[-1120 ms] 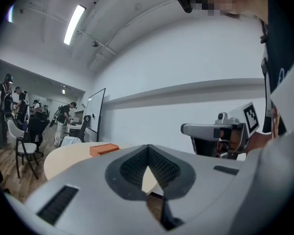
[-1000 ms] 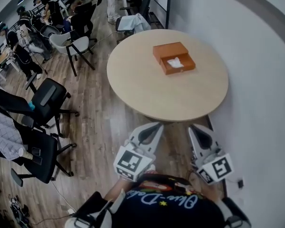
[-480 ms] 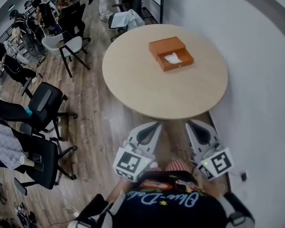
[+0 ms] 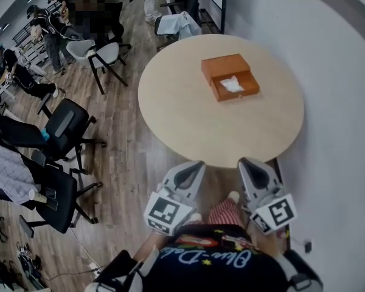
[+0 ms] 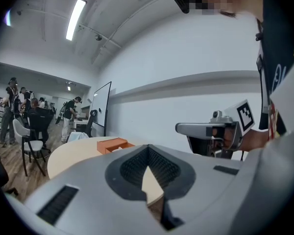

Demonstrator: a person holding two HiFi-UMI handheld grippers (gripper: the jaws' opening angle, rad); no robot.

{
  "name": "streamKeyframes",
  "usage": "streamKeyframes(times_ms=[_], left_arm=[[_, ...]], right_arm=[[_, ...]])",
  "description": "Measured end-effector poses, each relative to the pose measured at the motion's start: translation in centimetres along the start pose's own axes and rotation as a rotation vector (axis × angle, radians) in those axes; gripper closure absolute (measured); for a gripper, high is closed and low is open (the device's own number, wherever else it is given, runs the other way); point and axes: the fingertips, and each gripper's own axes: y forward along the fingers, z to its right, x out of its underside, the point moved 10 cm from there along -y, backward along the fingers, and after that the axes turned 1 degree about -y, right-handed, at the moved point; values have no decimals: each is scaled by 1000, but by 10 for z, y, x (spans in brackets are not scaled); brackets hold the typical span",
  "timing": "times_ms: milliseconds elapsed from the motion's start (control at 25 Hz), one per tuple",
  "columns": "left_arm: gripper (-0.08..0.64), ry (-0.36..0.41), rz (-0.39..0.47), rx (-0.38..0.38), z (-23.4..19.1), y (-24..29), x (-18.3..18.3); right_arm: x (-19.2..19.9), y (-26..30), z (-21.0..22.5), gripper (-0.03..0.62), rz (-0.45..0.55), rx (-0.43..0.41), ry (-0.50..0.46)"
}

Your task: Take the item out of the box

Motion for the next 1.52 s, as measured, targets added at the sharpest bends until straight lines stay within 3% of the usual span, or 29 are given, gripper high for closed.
streamKeyframes(times_ms=[840, 1520], left_arm=[[575, 81, -40, -117, 6, 132, -40], [575, 78, -70, -199, 19, 198, -44]], right_arm=[[2, 36, 154, 595, 21, -137, -5], [13, 39, 229, 595, -9, -198, 57]])
